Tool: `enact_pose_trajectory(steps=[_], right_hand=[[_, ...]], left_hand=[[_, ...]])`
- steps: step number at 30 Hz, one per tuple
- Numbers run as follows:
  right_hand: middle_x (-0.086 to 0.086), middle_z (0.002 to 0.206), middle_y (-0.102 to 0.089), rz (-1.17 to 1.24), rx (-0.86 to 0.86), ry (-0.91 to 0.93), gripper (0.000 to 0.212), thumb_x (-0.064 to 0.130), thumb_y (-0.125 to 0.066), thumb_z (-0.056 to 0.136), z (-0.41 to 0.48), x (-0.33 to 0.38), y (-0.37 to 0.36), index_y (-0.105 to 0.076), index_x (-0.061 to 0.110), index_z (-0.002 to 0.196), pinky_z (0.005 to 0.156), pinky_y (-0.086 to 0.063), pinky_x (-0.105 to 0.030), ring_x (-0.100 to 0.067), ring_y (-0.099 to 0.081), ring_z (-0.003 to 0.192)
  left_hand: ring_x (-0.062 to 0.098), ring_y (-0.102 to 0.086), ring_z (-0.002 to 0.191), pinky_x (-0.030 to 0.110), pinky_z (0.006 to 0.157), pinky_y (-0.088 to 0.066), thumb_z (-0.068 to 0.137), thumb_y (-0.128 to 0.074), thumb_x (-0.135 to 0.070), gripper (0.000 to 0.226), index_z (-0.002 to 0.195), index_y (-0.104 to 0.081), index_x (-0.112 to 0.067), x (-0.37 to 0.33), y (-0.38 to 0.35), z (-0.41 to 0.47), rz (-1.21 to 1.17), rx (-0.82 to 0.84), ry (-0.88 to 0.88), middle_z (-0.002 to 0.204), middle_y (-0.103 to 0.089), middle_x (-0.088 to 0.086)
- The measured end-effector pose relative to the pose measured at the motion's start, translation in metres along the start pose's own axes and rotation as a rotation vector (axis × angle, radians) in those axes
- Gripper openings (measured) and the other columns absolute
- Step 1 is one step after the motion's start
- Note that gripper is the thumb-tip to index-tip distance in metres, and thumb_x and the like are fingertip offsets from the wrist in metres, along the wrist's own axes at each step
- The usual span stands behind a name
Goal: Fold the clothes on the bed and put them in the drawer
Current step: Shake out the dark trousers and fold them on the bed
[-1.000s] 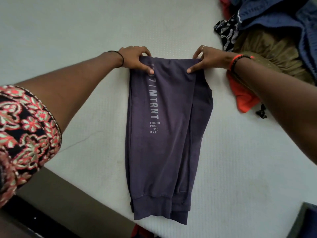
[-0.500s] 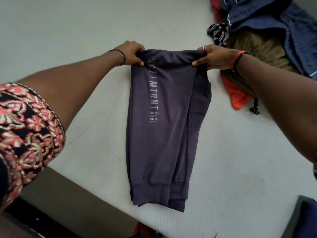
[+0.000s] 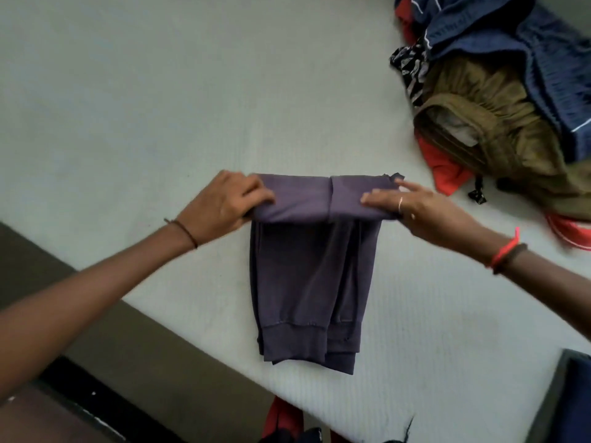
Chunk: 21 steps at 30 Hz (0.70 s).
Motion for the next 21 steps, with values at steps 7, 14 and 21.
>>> enact_pose_trajectory(steps=[7,14,21], right_hand=[[-0.015,0.118,-0.065,-0.144,-0.084,-0.200,0.052,0.011,-0.026,0.081,-0.036,0.023,-0.043,-0.063,0.007,0.118,0.099,-0.043,-0.045,-0.029,-0.061,0.113],[-0.011,0.143,-0.044,-0.022,0.183,-0.333,0.078,0.059,-0.059,0.082,0.077,0.021,-0.050,-0.040,0.010,0.140,0.110,-0.028,-0.041,-0.027,-0.037,0.134],[-0.002,0.113,-0.062,0.010,0.623,-0.347,0.068,0.059,-0.077,0.063,0.116,0.007,-0.067,-0.057,0.018,0.113,0.080,-0.044,-0.029,-0.024,-0.058,0.100]], left_hand=[[0.021,-0.061,0.086,0.030,0.080,-0.037,0.097,-0.041,-0.035,0.031,0.112,-0.061,-0.015,-0.035,-0.039,-0.041,-0.096,0.135,0.078,0.102,-0.062,0.002],[0.024,-0.048,0.123,0.036,0.107,-0.030,0.073,-0.063,-0.063,0.084,0.141,-0.037,-0.020,0.020,-0.056,0.056,-0.381,0.513,0.440,0.136,-0.050,0.003],[0.021,-0.058,0.095,0.031,0.082,-0.047,0.069,-0.079,-0.046,0.051,0.107,-0.062,-0.016,0.022,-0.082,0.085,-0.343,0.939,0.411,0.104,-0.063,0.002]])
Point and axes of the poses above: each hand's wrist, its own z-axis towards the middle knuckle, its own y-axis out of the back of the hand, x = y × z, the point moved 5 cm from there along z, towards the middle knuckle
